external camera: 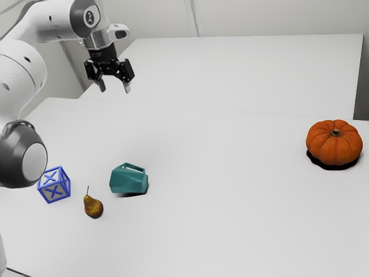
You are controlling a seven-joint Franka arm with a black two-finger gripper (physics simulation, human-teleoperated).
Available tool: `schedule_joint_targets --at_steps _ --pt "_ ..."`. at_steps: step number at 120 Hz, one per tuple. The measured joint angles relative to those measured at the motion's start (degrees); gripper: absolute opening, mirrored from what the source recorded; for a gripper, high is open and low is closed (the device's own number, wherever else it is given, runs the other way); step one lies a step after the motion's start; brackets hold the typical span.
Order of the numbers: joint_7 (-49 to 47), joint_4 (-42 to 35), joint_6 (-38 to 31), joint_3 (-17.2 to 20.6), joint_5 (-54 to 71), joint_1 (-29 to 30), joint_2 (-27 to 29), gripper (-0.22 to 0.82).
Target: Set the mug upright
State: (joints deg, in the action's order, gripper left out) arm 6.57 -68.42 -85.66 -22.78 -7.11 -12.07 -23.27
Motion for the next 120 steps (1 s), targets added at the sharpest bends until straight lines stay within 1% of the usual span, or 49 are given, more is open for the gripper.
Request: schedule_joint_targets --at_steps 15,24,32,38,49,66,81,98,120 --pt "0.42 -0.27 -0.04 -0.22 -0.09 -0.53 0.19 0.6" --pt "0.63 -2.7 -0.25 0.0 -0.38 -1.46 2.72 0.6" --pt "0.54 -9.04 -2.53 1.5 -0.49 -2.2 6.42 0.6" --pt "0.41 -15.22 -4.96 2.04 -0.76 -2.57 10.12 0.6" --pt "0.02 -26.79 -9.67 2.33 -2.88 -2.55 16.61 0.6" --pt "-0.52 -42.92 -18.03 2.15 -7.54 -1.92 24.36 0.6" --pt "-0.89 -52.2 -24.79 1.65 -9.43 -1.39 28.53 0.6" --pt "-0.71 -58.33 -31.4 0.06 -10.46 -2.13 31.07 0.6" --pt "1.34 -61.42 -36.68 -3.47 -11.45 -2.28 31.16 0.6"
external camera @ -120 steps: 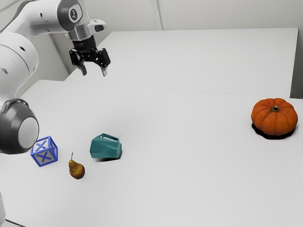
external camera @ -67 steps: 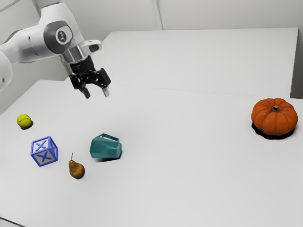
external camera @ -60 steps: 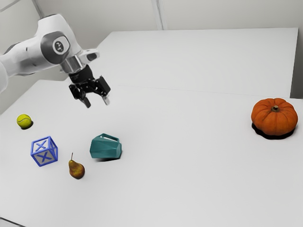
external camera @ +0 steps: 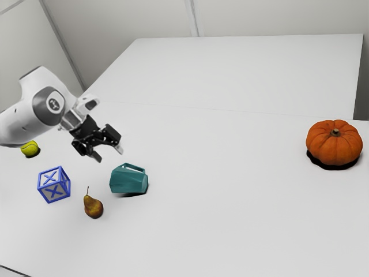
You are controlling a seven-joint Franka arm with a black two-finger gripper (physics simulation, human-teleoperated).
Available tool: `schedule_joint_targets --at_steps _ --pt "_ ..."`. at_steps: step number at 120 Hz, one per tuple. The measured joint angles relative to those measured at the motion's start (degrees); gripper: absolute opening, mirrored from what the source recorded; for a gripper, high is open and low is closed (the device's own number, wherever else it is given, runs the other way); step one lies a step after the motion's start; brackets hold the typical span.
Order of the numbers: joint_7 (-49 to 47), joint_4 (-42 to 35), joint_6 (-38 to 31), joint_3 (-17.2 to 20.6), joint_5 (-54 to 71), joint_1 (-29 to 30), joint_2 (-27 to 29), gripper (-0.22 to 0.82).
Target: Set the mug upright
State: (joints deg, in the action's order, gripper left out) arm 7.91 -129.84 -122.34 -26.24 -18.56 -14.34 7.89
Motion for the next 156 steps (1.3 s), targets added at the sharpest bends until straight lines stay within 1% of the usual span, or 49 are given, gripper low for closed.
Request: schedule_joint_targets --at_steps 15,38,62,78,108,121,156 --pt "2.09 -1.05 -2.47 -0.89 -1.89 -0.07 -1.08 0.6" --pt "5.76 -1.52 -5.45 -1.63 -5.84 0.06 -4.42 0.6" --pt "9.48 -1.96 -6.84 -1.95 -10.89 0.4 -7.9 0.6" --pt "11.79 -2.42 -7.23 -1.97 -14.21 0.63 -9.17 0.6" --pt "17.15 -3.63 -7.24 -1.99 -23.59 0.1 -10.06 0.6" --pt "19.73 -4.21 -6.62 -2.71 -27.33 -0.26 -10.4 0.6" --pt "25.31 -5.84 -5.67 -4.79 -30.36 1.02 -10.47 0.6"
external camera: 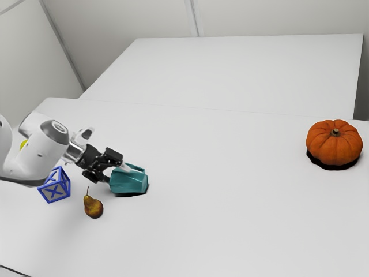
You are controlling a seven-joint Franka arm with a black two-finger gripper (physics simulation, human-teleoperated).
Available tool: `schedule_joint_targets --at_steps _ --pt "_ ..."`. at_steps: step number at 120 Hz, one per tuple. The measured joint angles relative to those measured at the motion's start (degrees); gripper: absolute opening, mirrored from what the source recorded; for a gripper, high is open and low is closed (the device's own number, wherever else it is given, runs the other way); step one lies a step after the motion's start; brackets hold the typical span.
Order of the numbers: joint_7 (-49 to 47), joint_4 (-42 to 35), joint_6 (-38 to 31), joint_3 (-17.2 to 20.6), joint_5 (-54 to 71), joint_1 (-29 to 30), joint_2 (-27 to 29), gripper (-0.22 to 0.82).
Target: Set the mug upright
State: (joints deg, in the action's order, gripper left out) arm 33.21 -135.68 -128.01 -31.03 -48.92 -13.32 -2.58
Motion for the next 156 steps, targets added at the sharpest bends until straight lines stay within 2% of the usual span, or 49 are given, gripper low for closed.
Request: schedule_joint_targets --at_steps 31,55,84,123,141,156 --pt "4.5 -0.04 0.32 -0.34 -3.74 -0.53 -0.29 0.6" --pt "7.6 -0.73 1.06 -0.35 -7.03 -0.49 -0.9 0.52" --pt "10.84 -0.69 1.8 -0.35 -9.65 -0.54 -0.97 0.34" --pt "13.98 -0.36 2.5 -0.33 -11.86 -0.68 -0.75 0.04" --pt "14.72 -0.4 2.46 -0.32 -12.7 -1.37 -0.33 -0.06" --pt "15.23 -0.35 2.22 -0.35 -13.0 -2.41 0.63 -0.11"
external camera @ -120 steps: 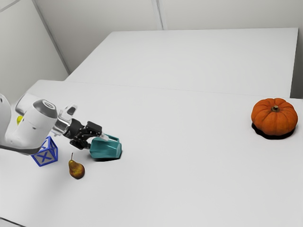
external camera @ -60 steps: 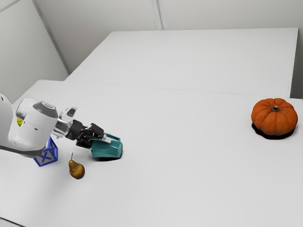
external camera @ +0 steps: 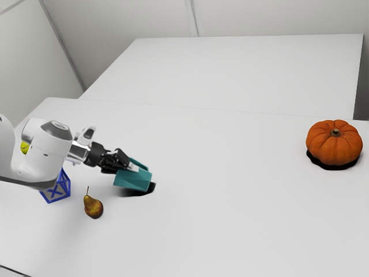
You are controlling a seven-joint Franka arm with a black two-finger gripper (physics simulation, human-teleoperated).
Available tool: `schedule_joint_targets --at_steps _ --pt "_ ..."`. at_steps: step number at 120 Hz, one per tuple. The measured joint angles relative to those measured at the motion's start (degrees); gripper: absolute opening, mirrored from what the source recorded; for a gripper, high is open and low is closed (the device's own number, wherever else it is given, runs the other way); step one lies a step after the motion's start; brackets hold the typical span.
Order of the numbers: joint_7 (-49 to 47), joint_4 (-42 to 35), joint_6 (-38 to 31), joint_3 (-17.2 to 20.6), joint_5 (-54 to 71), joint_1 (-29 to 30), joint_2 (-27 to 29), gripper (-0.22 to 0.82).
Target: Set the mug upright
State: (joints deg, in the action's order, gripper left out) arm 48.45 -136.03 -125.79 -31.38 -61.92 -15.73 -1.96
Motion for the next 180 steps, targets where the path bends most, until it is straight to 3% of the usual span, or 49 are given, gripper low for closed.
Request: schedule_joint_targets --at_steps 28,73,91,131,180 --pt "0.33 1.83 -1.98 0.92 2.79 -1.02 2.82 -0.16" --pt "-9.09 14.72 -3.82 7.12 39.08 0.92 -0.24 -0.17" --pt "-13.77 17.12 -3.47 8.82 51.5 -5.09 -3.01 -0.17" --pt "-23.08 13.93 -2.27 11.08 64.05 -6.9 -2.55 -0.17" --pt "-30.56 5.8 -8.92 11.04 66.53 -7.16 -0.87 -0.17"
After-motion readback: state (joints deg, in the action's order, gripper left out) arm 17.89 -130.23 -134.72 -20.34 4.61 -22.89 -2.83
